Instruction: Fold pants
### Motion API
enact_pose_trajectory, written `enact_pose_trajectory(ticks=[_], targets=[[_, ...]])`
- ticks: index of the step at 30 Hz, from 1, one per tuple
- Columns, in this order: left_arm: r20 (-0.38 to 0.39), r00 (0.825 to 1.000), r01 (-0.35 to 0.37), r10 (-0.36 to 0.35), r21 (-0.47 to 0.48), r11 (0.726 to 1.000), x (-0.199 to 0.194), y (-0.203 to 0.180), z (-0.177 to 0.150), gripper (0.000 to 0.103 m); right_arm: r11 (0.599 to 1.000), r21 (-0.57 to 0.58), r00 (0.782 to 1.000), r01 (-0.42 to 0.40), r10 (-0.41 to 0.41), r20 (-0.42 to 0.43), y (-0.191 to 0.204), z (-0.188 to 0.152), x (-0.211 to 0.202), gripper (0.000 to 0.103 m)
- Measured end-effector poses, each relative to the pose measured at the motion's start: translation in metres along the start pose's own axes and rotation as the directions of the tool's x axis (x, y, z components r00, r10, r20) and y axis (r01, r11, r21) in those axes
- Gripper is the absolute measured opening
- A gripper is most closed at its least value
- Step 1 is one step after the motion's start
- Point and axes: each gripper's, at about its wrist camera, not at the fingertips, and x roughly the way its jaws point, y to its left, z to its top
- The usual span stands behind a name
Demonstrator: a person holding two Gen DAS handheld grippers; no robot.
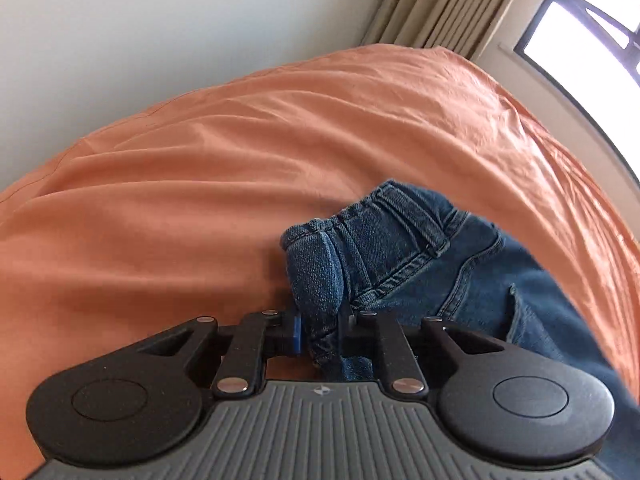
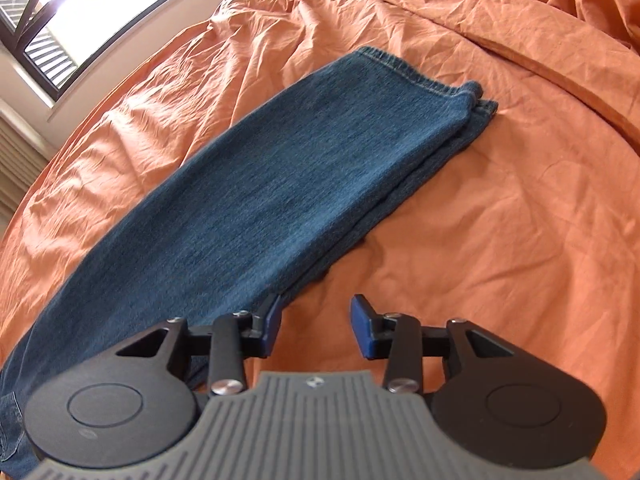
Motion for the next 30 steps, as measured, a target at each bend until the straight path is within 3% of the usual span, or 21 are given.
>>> enact_pose_trajectory(ticks=[1,3,4,6,11,14,17,23,27,30], targets=[[0.014,1.0,-0.004,0.003,0.036,0.999,-0.002,-0.004,-0.004,0.021,1.0,-0.014,1.0,-0.003,0.003,-0.005,0.002,-0.003,0.0,0.036],[0.009,0.999,-0.038,0.037,0.114,0.993,-0.008,-0.01,-0.005,0.04,1.0,-0.02,1.0,-0.003,0.003,-0.005,0.001,-0.007,0.0,0.036],[0.006,0.999,-0.041,0.041,0.129,0.991,-0.015,-0.01,-0.004,0.043,1.0,-0.008,1.0,-0.006,0.006,-0.001,-0.002,-0.007,-0.001,0.036],[0.024,0.999,-0.048,0.045,0.136,0.99,-0.031,-0.01,0.001,0.067,0.999,0.032,1.0,-0.013,0.013,0.012,-0.011,-0.005,-0.005,0.037],[0.055,0.998,-0.005,-0.008,0.231,0.973,-0.071,-0.029,0.007,0.067,0.99,0.131,0.997,-0.057,0.049,0.062,-0.04,0.008,-0.02,0.047],[0.033,0.996,0.072,-0.084,0.267,0.961,-0.086,-0.057,0.008,0.067,0.981,0.177,0.993,-0.083,0.066,0.101,-0.058,0.019,-0.029,0.047],[0.017,0.99,0.13,-0.142,0.312,0.941,-0.097,-0.094,0.002,0.066,0.958,0.256,0.985,-0.133,0.099,0.141,-0.08,0.032,-0.034,0.049],[-0.04,0.97,0.236,-0.241,0.402,0.885,-0.109,-0.185,-0.023,0.055,0.899,0.394,0.973,-0.193,0.125,0.192,-0.125,0.057,-0.022,0.049],[-0.101,0.96,0.275,-0.262,0.526,0.805,-0.105,-0.254,-0.049,0.048,0.871,0.444,0.97,-0.212,0.133,0.201,-0.146,0.07,0.001,0.049],[-0.134,0.955,0.293,-0.266,0.579,0.761,-0.098,-0.3,-0.07,0.043,0.845,0.483,0.968,-0.23,0.149,0.201,-0.162,0.078,0.022,0.049]])
